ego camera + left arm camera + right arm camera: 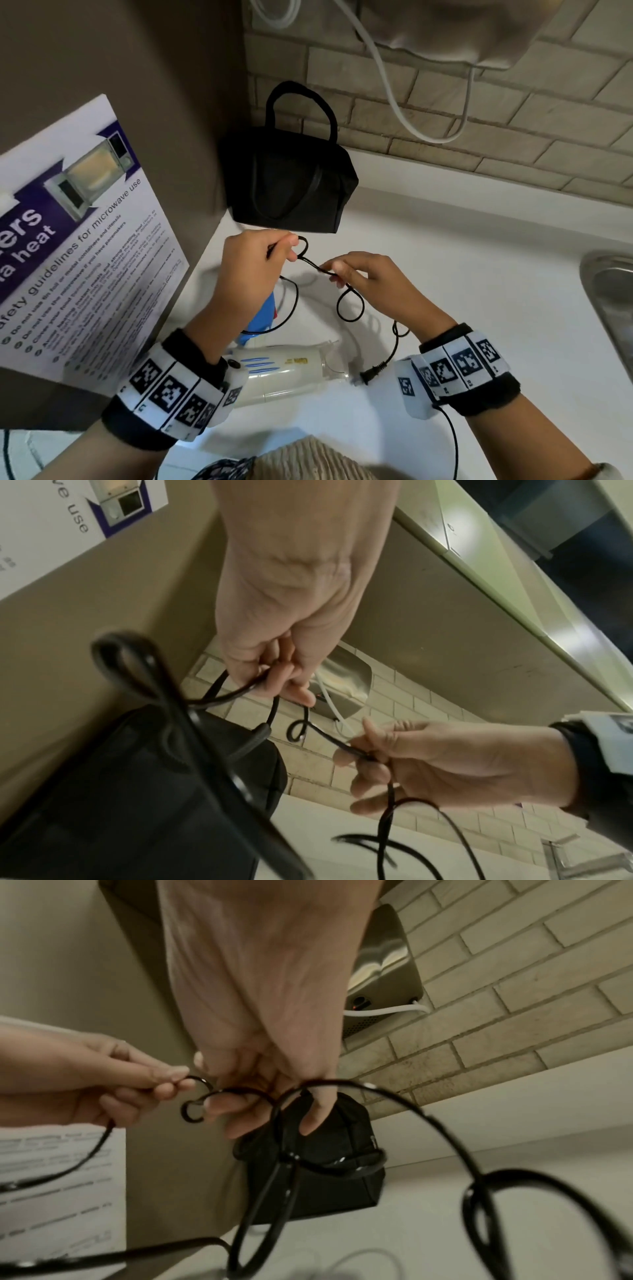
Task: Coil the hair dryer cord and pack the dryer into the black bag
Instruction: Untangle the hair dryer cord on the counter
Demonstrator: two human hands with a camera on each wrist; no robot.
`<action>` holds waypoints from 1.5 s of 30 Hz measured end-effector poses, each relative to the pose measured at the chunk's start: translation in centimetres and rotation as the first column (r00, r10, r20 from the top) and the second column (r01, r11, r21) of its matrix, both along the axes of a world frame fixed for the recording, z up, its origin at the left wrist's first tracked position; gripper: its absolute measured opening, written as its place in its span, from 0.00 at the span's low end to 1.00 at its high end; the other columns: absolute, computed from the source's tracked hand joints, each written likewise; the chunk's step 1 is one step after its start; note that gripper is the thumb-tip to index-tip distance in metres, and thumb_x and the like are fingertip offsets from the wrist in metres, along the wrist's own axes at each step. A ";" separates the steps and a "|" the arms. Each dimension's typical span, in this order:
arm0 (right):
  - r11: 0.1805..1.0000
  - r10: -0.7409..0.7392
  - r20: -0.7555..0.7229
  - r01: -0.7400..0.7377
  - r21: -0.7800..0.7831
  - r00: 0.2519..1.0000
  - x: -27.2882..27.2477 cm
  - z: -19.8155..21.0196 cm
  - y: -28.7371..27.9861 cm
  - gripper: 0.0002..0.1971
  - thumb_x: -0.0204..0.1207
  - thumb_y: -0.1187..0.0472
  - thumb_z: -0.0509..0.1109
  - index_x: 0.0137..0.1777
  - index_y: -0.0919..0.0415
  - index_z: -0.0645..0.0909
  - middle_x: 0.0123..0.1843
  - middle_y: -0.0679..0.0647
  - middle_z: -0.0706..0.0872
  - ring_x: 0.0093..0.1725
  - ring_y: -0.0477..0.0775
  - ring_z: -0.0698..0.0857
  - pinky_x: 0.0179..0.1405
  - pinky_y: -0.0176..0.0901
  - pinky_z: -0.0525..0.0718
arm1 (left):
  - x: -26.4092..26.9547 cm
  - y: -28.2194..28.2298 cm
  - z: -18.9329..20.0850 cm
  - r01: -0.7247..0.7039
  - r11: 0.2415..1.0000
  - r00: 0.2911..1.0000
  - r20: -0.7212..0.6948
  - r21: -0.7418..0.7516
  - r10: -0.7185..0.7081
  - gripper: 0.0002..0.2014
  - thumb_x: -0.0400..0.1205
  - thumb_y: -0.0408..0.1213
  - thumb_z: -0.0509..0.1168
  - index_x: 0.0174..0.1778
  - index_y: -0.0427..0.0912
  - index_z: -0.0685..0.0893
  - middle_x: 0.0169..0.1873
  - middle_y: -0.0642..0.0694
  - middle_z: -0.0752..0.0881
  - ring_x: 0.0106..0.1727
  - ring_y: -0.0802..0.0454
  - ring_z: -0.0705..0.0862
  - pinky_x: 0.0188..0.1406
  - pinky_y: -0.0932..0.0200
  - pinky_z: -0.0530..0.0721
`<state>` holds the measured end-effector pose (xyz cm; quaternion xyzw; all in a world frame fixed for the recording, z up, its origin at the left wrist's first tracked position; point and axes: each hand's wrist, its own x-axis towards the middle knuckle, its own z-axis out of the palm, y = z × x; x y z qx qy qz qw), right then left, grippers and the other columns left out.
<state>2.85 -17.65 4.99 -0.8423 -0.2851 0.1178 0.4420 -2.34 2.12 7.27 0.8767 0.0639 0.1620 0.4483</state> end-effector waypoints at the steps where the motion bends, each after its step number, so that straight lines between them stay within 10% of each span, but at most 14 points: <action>1: 1.000 -0.001 0.018 0.002 -0.022 1.000 0.0 0.1 0.2 0.11 0.81 0.53 0.65 0.54 0.50 0.88 0.39 0.49 0.87 0.44 0.47 0.85 0.52 0.45 0.82 | 0.0 -0.1 0.0 -0.012 1.000 1.000 0.011 -0.004 0.012 0.10 0.83 0.38 0.64 0.48 0.42 0.91 0.34 0.53 0.89 0.22 0.69 0.77 0.24 0.77 0.72; 9: 0.973 -0.169 0.110 0.183 -0.137 0.979 1.0 -0.8 -0.4 0.06 0.75 0.56 0.73 0.47 0.52 0.91 0.39 0.44 0.89 0.36 0.35 0.82 0.37 0.23 0.73 | -1.1 -0.3 0.8 -0.002 0.983 1.000 -0.004 -0.184 0.001 0.08 0.83 0.44 0.64 0.47 0.54 0.90 0.34 0.70 0.88 0.38 0.34 0.85 0.34 0.49 0.81; 16: 0.862 -0.229 0.276 0.326 -0.389 0.934 1.8 -4.2 -1.0 0.09 0.75 0.59 0.71 0.38 0.64 0.88 0.36 0.58 0.90 0.34 0.59 0.86 0.40 0.51 0.84 | -2.2 -0.2 4.7 0.099 0.951 0.986 0.160 -0.294 -0.053 0.09 0.83 0.40 0.65 0.42 0.56 0.88 0.37 0.60 0.90 0.21 0.59 0.69 0.21 0.67 0.69; 20: 0.904 -0.258 0.223 0.317 -0.289 0.940 1.3 -3.9 -1.1 0.06 0.75 0.58 0.73 0.45 0.60 0.90 0.43 0.53 0.92 0.25 0.39 0.81 0.39 0.39 0.83 | -1.5 0.7 4.2 0.108 0.958 0.993 0.065 -0.267 -0.094 0.09 0.83 0.42 0.65 0.42 0.57 0.89 0.37 0.59 0.91 0.29 0.48 0.72 0.30 0.58 0.73; 26: 0.961 -0.070 0.090 0.091 -0.260 0.993 0.8 1.0 -0.5 0.29 0.70 0.47 0.76 0.72 0.46 0.74 0.69 0.42 0.81 0.68 0.42 0.77 0.61 0.31 0.70 | -1.4 -0.2 1.9 0.096 0.972 0.994 -0.032 -0.216 -0.105 0.08 0.83 0.44 0.64 0.47 0.55 0.90 0.38 0.62 0.91 0.39 0.33 0.85 0.36 0.44 0.83; 29: 0.996 -0.052 0.159 0.062 -0.064 0.986 0.0 4.0 0.6 0.22 0.79 0.51 0.67 0.73 0.46 0.73 0.70 0.41 0.80 0.69 0.37 0.74 0.65 0.21 0.66 | -1.4 -0.7 1.5 0.131 0.972 0.990 -0.035 -0.194 -0.140 0.09 0.84 0.43 0.63 0.46 0.55 0.89 0.33 0.60 0.90 0.34 0.55 0.86 0.36 0.59 0.82; 31: 1.000 0.000 0.182 -0.002 0.010 0.983 -0.2 5.3 1.4 0.17 0.82 0.54 0.62 0.71 0.49 0.76 0.68 0.44 0.82 0.70 0.39 0.75 0.67 0.26 0.68 | -1.4 -1.2 1.6 0.145 0.970 0.989 -0.010 -0.195 -0.149 0.10 0.84 0.41 0.62 0.43 0.56 0.87 0.30 0.63 0.89 0.33 0.64 0.84 0.33 0.71 0.78; 38: 0.996 0.053 0.366 -0.024 -0.084 0.929 -0.1 5.1 3.4 0.12 0.76 0.70 0.58 0.43 0.63 0.84 0.32 0.47 0.80 0.43 0.50 0.77 0.45 0.40 0.77 | -1.7 -1.9 1.4 0.175 0.963 0.984 0.052 -0.204 -0.168 0.16 0.86 0.33 0.58 0.34 0.50 0.82 0.26 0.58 0.83 0.33 0.59 0.81 0.34 0.68 0.75; 45: 0.998 0.058 0.298 -0.047 -0.043 0.953 0.1 3.2 3.0 0.12 0.62 0.74 0.51 0.30 0.56 0.71 0.28 0.38 0.70 0.40 0.43 0.73 0.39 0.25 0.68 | -2.1 -2.0 1.5 0.199 0.954 0.980 0.078 -0.225 -0.185 0.17 0.85 0.35 0.56 0.31 0.52 0.80 0.25 0.61 0.81 0.29 0.61 0.75 0.32 0.64 0.74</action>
